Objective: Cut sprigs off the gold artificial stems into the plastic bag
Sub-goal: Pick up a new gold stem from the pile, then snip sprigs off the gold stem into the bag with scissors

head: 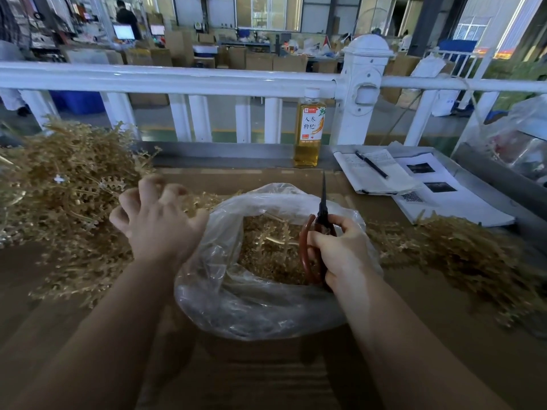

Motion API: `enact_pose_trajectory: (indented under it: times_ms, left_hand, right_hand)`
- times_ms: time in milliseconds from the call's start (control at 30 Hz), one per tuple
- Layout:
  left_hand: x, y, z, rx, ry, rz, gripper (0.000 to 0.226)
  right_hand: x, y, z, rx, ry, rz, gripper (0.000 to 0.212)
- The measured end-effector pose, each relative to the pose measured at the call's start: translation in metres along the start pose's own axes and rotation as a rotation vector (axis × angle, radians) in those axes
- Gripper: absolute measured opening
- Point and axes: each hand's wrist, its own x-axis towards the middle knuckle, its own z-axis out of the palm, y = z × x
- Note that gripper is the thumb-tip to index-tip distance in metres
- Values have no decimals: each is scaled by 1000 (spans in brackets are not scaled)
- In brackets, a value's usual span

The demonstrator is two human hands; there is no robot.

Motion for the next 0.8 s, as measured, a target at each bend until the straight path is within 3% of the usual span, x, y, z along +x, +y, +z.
enact_pose_trajectory:
  times_ms: [67, 100, 233, 367, 467, 533, 567, 600, 700, 800]
  left_hand:
    - [-5, 18, 0, -4, 142, 79, 34]
    - [-5, 25, 1, 7, 122, 126, 26]
    - [0, 22, 13, 55, -214, 165, 22]
    - [6, 14, 14, 58, -334, 66, 26]
    - [4, 23, 9, 16, -183, 76, 24]
    - [-3, 33, 4, -161, -36, 91, 18]
    - [-6, 39, 2, -299, -46, 81, 16]
    - [-9, 45, 0, -463, -134, 40, 18]
    - [-16, 62, -10, -944, -629, -148, 35]
    - [-17, 66, -12, -1183, -963, -219, 46]
  right_hand:
    - [0, 0, 0, -15, -8, -1, 43]
    - [0, 0, -1, -23, -11, -2, 43]
    - [0, 1, -4, -61, -20, -17, 42]
    - [1, 2, -5, -80, -35, -36, 43]
    - [2, 3, -4, -74, -47, -41, 42]
    - [2, 3, -3, -63, -69, -41, 43]
    - [3, 4, -3, -56, -79, -39, 43]
    - [4, 3, -4, -41, -89, -38, 43]
    - [5, 2, -7, 12, -130, -53, 45]
    - [4, 0, -7, 36, -188, -92, 45]
